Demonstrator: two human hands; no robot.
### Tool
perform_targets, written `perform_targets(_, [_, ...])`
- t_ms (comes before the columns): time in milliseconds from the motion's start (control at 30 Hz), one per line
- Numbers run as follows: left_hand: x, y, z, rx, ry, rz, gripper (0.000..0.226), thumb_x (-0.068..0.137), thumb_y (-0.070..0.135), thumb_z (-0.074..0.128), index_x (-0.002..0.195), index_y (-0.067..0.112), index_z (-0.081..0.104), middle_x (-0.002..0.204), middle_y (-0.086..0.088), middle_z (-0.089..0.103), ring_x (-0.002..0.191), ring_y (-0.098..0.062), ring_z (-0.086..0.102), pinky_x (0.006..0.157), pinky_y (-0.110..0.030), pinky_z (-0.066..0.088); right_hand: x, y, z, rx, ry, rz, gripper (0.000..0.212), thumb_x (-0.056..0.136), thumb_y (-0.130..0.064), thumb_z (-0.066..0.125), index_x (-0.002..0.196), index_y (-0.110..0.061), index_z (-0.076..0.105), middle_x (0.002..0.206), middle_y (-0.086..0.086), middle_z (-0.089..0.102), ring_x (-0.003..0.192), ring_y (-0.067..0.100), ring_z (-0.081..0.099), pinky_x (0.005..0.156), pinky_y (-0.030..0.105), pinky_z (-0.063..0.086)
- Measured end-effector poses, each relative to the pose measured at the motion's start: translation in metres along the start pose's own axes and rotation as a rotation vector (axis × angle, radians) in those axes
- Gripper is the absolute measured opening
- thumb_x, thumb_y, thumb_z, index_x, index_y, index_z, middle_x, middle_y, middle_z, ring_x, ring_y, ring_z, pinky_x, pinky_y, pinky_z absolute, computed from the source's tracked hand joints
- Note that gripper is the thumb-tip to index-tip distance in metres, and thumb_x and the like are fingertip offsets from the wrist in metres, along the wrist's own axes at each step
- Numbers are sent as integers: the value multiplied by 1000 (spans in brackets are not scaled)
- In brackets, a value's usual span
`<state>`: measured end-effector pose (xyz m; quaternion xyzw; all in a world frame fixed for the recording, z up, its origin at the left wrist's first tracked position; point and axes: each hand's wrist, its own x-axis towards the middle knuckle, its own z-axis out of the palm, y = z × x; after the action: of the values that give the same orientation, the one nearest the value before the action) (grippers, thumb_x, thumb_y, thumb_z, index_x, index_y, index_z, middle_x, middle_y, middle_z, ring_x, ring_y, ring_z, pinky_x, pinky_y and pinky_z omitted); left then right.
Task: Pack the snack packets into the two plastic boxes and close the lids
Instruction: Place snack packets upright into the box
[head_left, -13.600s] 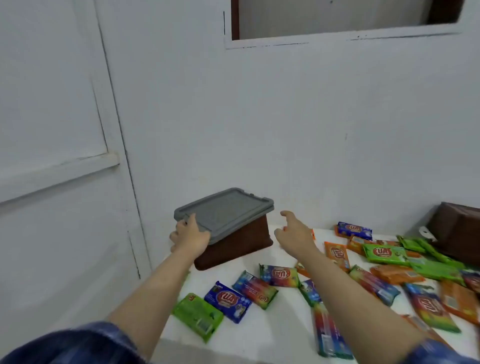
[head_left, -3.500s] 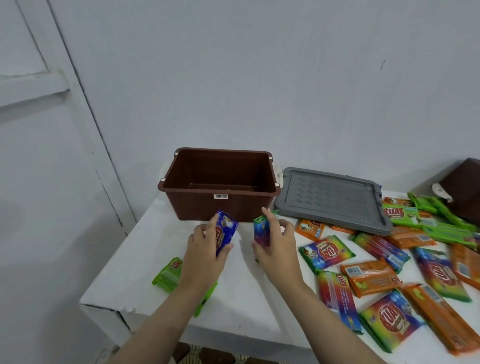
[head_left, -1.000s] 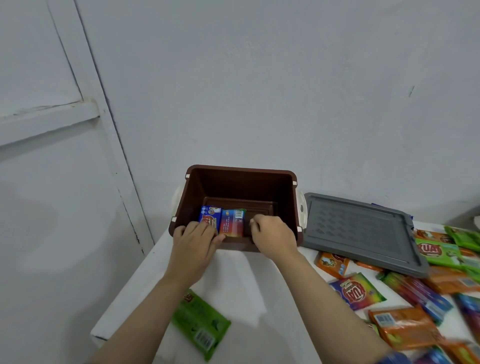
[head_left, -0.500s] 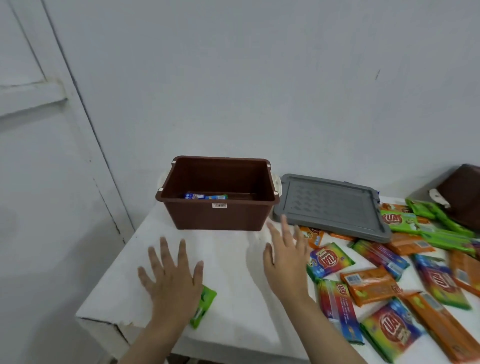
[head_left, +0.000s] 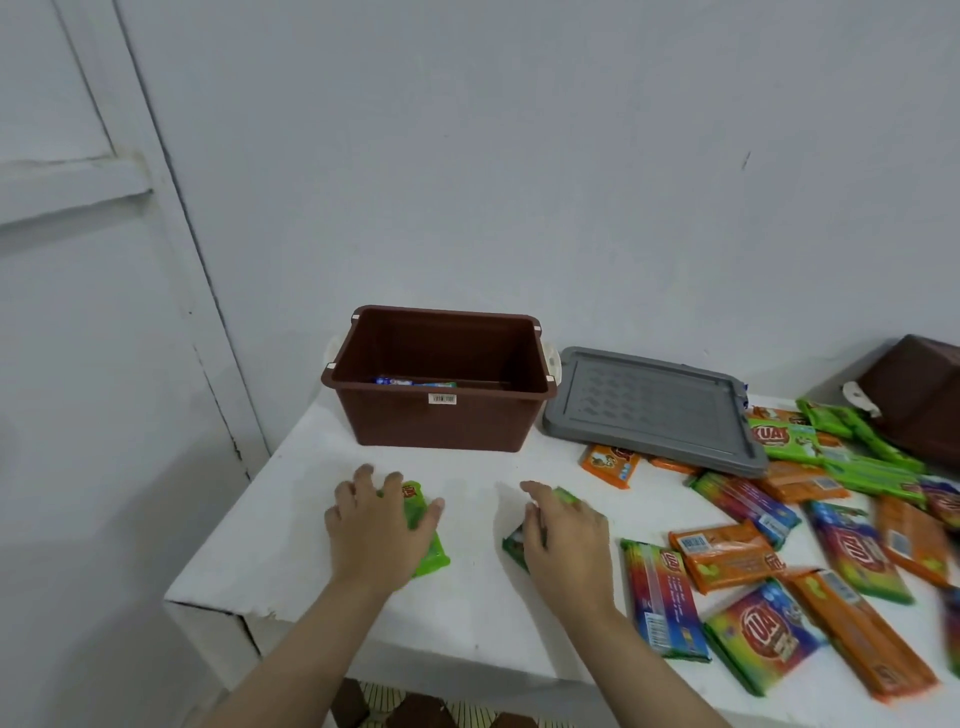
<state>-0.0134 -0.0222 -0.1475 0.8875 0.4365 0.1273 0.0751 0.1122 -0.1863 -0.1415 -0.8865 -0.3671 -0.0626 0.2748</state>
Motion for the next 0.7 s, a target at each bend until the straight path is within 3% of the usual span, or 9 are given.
perform_targets(33, [-5, 4, 2, 36, -85, -66, 78, 78, 80, 32, 132, 25, 44, 140, -9, 37, 120, -32, 37, 96, -44, 36, -1, -2, 1, -50, -50, 58, 37, 99, -39, 39, 135, -38, 49, 124, -3, 56, 111, 22, 49, 95, 38, 41])
perform_targets(100, [-11, 11, 4, 101, -144, -60, 89, 73, 84, 31, 137, 23, 34, 141, -10, 35, 120, -31, 37, 96, -42, 35, 2, -9, 4, -138, -224, 162, 40, 98, -52, 33, 134, -44, 47, 137, 2, 37, 120, 29, 34, 96, 42, 41])
perform_targets(167, [-9, 12, 5, 60, -135, 68, 82, 78, 70, 46, 141, 21, 30, 145, -7, 31, 123, -30, 34, 98, -40, 35, 6, -14, 4, -175, -331, 149, 44, 96, -59, 35, 125, -34, 56, 136, 3, 34, 122, 33, 31, 97, 44, 41])
perform_targets(233, [-5, 9, 5, -77, -151, 223, 72, 81, 48, 56, 143, 21, 32, 149, -2, 27, 126, -27, 32, 100, -35, 37, 8, -15, 6, -199, -333, 30, 44, 94, -58, 44, 114, -23, 61, 132, 0, 39, 120, 32, 34, 94, 42, 44])
perform_targets(300, [-7, 8, 6, -155, -111, 266, 68, 82, 35, 57, 143, 18, 34, 148, 1, 29, 128, -22, 34, 98, -31, 41, 9, -13, 8, -187, -285, -13, 39, 94, -50, 50, 112, -17, 61, 131, 0, 42, 117, 29, 36, 91, 40, 46])
perform_targets(400, [-9, 11, 7, -51, -53, 136, 68, 85, 42, 54, 144, 19, 31, 140, -3, 40, 121, -23, 41, 90, -31, 44, 9, -12, 11, -214, -206, 144, 49, 93, -49, 52, 130, -19, 43, 138, 8, 36, 118, 30, 36, 93, 39, 44])
perform_targets(500, [-4, 13, 5, 25, -71, 112, 67, 86, 47, 53, 143, 22, 30, 125, -4, 48, 111, -24, 44, 81, -32, 44, 16, -10, 9, -221, -303, 243, 58, 94, -44, 52, 142, -29, 24, 135, 13, 38, 118, 32, 39, 95, 43, 39])
perform_targets(600, [-4, 12, 1, -225, 29, 140, 69, 85, 46, 59, 143, 24, 28, 126, -3, 46, 108, -23, 47, 76, -30, 45, 24, -6, 3, -32, -314, 229, 60, 93, -28, 52, 144, -36, 20, 132, 12, 41, 117, 32, 40, 96, 44, 39])
perform_targets(700, [-8, 15, -7, -533, 230, 237, 64, 80, 39, 72, 131, 29, 36, 121, 9, 46, 102, -14, 52, 73, -18, 44, 18, -8, -3, 331, -124, 86, 70, 88, -24, 63, 142, -39, 23, 134, 2, 37, 121, 21, 41, 97, 33, 44])
